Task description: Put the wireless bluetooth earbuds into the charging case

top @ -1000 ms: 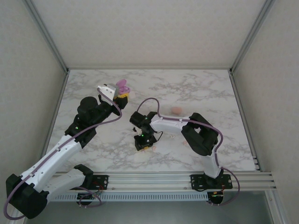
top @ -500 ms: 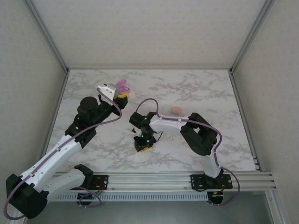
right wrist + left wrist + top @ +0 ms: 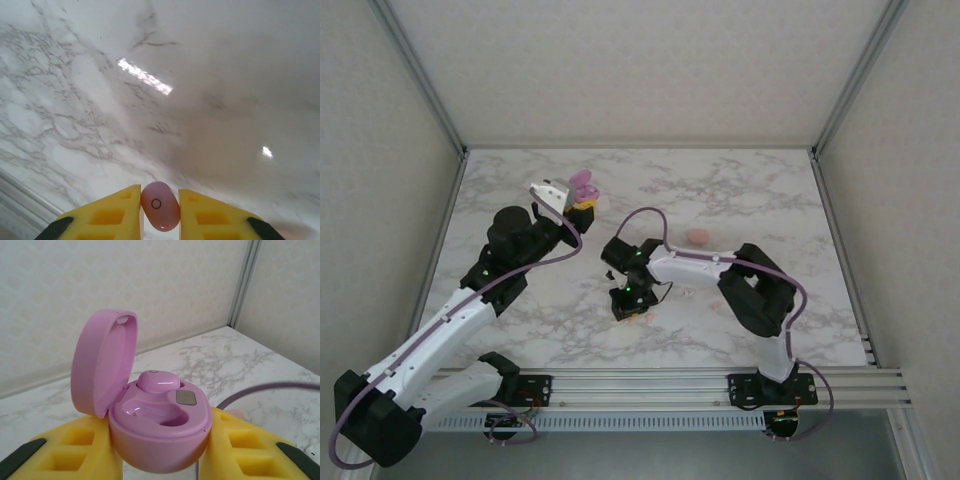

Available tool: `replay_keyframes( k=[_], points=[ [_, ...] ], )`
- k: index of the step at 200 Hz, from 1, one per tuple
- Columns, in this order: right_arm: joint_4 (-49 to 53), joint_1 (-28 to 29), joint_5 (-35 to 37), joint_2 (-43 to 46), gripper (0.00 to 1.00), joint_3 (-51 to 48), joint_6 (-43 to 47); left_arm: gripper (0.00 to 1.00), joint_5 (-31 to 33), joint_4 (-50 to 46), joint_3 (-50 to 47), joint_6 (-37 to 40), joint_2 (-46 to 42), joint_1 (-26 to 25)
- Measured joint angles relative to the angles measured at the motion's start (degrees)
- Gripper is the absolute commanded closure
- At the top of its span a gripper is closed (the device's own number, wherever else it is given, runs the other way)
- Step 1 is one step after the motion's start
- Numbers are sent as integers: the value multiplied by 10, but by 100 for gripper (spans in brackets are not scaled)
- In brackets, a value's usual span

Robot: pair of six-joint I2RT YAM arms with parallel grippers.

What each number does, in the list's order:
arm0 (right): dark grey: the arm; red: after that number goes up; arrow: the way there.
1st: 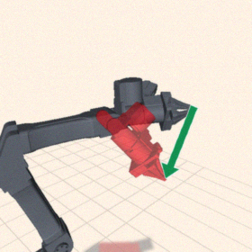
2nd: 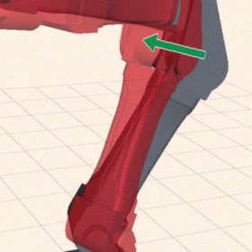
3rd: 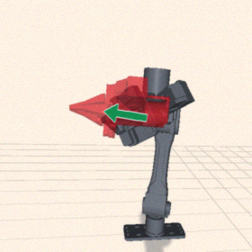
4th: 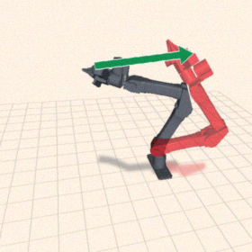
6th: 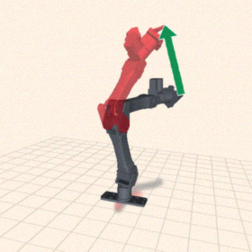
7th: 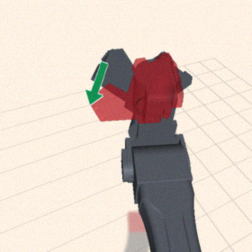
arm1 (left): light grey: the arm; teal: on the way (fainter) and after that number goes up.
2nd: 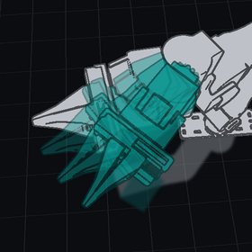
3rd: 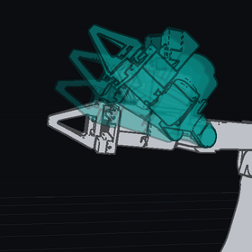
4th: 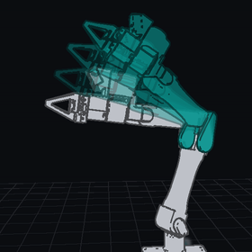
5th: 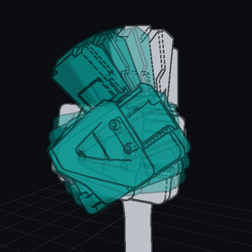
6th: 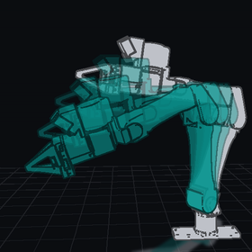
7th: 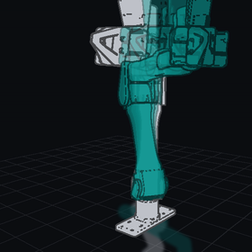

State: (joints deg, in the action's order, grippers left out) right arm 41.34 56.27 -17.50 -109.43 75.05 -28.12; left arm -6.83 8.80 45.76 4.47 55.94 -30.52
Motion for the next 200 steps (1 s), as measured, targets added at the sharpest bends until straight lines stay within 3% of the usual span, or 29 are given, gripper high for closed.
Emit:
replay_keyframes(
  k=[63,104,146,200],
  points=[
    [-12,-104,46,245,79,-30,-45,70,-30,17,0,0,50,0],
    [9,-149,87,355,79,-5,-62,70,-64,72,-3,3,92,-10],
    [-7,-151,85,394,79,51,-75,70,-95,135,-15,17,116,-34],
    [-48,-151,60,373,79,85,-91,70,-117,168,-17,43,121,-55]
  ],
)
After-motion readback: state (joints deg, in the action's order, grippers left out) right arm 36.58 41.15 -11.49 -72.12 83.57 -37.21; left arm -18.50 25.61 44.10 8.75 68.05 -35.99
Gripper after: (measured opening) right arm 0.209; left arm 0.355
